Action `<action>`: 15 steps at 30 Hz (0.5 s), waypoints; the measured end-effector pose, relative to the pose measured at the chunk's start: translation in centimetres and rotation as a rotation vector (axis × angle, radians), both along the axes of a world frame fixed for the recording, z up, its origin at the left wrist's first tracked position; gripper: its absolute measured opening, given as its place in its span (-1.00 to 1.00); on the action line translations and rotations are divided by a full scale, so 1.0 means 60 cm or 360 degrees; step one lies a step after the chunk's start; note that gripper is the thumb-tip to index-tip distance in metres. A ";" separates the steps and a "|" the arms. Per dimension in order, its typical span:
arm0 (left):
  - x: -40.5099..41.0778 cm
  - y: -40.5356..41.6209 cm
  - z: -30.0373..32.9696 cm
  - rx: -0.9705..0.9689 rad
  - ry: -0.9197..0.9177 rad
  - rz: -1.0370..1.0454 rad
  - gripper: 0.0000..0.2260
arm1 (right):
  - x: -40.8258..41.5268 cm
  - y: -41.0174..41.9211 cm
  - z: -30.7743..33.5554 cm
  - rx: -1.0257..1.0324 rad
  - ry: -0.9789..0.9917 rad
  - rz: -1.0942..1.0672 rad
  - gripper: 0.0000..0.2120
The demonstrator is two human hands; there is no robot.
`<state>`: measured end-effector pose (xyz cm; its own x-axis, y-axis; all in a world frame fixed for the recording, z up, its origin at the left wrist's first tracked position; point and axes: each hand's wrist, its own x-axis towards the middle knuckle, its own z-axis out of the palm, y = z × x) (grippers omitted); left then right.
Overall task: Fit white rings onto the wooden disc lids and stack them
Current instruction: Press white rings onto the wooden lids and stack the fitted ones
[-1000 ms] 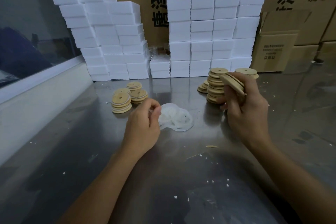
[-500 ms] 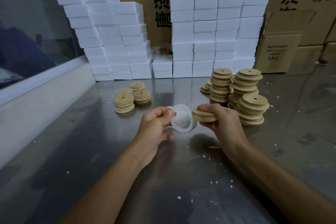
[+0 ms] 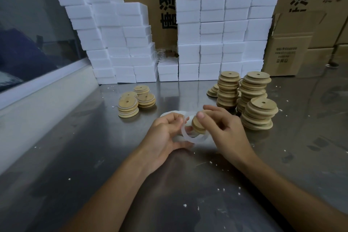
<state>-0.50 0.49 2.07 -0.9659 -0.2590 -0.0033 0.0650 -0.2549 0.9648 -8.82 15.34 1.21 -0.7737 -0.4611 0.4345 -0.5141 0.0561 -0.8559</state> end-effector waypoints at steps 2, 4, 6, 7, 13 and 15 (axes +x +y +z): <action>0.000 0.005 -0.001 -0.0039 -0.0086 0.0000 -0.72 | 0.003 -0.005 -0.007 0.0024 0.0104 -0.0009 -0.89; -0.001 0.010 -0.003 -0.0069 -0.0170 0.0048 -0.79 | 0.003 -0.009 -0.014 0.0043 0.0190 -0.0045 -0.87; -0.003 0.014 -0.006 -0.0120 -0.0195 0.0150 -0.83 | 0.004 -0.009 -0.015 0.0068 0.0250 -0.0071 -0.85; -0.005 0.016 -0.008 -0.0162 -0.0186 0.0212 -0.84 | 0.004 -0.009 -0.015 0.0066 0.0284 -0.0089 -0.84; -0.007 0.020 -0.018 -0.0309 0.0020 0.0296 -0.89 | 0.004 -0.005 -0.011 0.0009 0.0359 -0.0067 -0.79; -0.008 0.021 -0.022 -0.0388 0.0057 0.0363 -0.91 | 0.004 -0.004 -0.011 0.0012 0.0370 -0.0039 -0.82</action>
<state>-0.97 1.72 0.77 -0.8813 -0.4574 0.1183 0.1288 0.0082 0.9916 -8.60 15.09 0.53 -0.6640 -0.4473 0.5992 -0.6960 0.0771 -0.7139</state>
